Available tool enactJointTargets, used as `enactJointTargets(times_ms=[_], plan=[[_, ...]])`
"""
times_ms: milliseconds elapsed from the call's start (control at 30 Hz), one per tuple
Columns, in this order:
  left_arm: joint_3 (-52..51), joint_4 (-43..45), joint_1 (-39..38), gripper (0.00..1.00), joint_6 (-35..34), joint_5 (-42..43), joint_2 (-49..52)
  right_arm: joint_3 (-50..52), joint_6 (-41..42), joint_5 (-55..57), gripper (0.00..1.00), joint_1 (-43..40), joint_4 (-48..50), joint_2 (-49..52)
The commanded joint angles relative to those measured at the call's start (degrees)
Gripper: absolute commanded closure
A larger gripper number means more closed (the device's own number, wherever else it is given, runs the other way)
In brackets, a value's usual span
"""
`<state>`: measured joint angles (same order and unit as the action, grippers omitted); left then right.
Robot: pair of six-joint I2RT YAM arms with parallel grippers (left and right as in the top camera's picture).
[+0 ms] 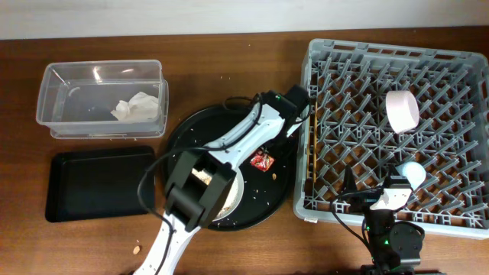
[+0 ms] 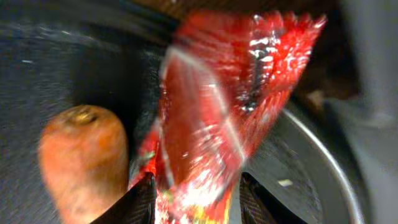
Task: Sort waste into correct bins and load items into the dishwasher rack
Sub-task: 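Grasp the red wrapper with the left gripper and drop it in the clear bin, then grasp the carrot with the left gripper and place it on the black tray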
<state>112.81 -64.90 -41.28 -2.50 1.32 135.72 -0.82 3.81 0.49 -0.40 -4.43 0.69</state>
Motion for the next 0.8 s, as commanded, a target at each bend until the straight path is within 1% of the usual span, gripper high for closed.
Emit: enactJointTargets(times_ms=[0,33,67,100,133,200,233,300,333,367,433,500,533,567,600,633,667,733,767], plan=[[0.37,0.13,0.20,0.60,1.29,-0.87,2.16,0.50,-0.42,-0.24,0.02,-0.37,-0.04,-0.33],[0.39,-0.11,0.17,0.82,1.29,-2.23,2.16,0.50,-0.42,-0.26,0.02,-0.37,-0.04,-0.33],[1.25,-1.25,0.20,0.96,1.25,-2.23,2.05,0.50,-0.42,-0.26,0.02,-0.37,-0.04,-0.33],[3.04,-3.39,0.31,1.00,0.98,-2.23,1.95,0.50,-0.39,-0.26,0.02,-0.37,-0.04,-0.33],[5.42,-5.88,0.48,1.00,-0.33,-2.23,1.75,0.50,-0.39,-0.26,0.02,-0.37,-0.04,-0.33],[15.19,-14.58,2.75,1.00,-4.72,-2.47,-1.36,0.50,-0.42,-0.26,0.02,-0.37,-0.04,-0.33],[18.93,-17.73,4.42,1.00,-6.80,-4.50,-3.13,0.50,-0.39,-0.26,0.02,-0.37,-0.04,-0.33],[24.92,-22.29,9.88,1.00,-11.78,-12.35,-6.99,0.50,-0.42,-0.26,0.02,-0.37,-0.04,-0.33],[26.47,-23.06,14.99,1.00,-14.71,-16.76,-9.05,0.50,-0.42,-0.24,0.02,-0.37,-0.04,-0.33],[26.47,-22.62,20.52,1.00,-16.35,-18.12,-9.88,0.50,-0.42,-0.26,0.02,-0.37,-0.04,-0.33],[25.09,-19.85,30.10,1.00,-16.37,-15.87,-9.11,0.50,-0.42,-0.26,0.02,-0.37,-0.04,-0.33],[21.53,-14.86,37.24,1.00,-16.37,-13.31,-7.74,0.50,-0.39,-0.26,0.02,-0.37,-0.04,-0.33],[20.50,-12.41,40.35,0.83,-16.31,-8.98,-6.05,0.50,-0.39,-0.26,0.02,-0.37,-0.04,-0.33],[20.46,-11.15,41.94,0.74,-16.17,-5.25,-4.87,0.50,-0.39,-0.26,0.02,-0.37,-0.04,-0.33],[20.48,-9.70,43.50,0.71,-14.25,-0.63,-4.57,0.50,-0.39,-0.26,0.02,-0.37,-0.04,-0.33],[22.64,-11.10,44.57,0.61,-12.44,6.05,-5.38,0.50,-0.39,-0.26,0.02,-0.37,-0.04,-0.33],[24.90,-14.05,44.59,0.30,-12.44,9.07,-5.90,0.50,-0.42,-0.26,0.02,-0.37,-0.04,-0.33],[28.33,-18.43,43.67,0.28,-12.39,9.18,-6.88,0.50,-0.42,-0.24,0.02,-0.37,-0.04,-0.33],[29.18,-20.06,42.49,0.33,-10.95,9.22,-7.52,0.50,-0.42,-0.26,0.02,-0.37,-0.04,-0.33]])
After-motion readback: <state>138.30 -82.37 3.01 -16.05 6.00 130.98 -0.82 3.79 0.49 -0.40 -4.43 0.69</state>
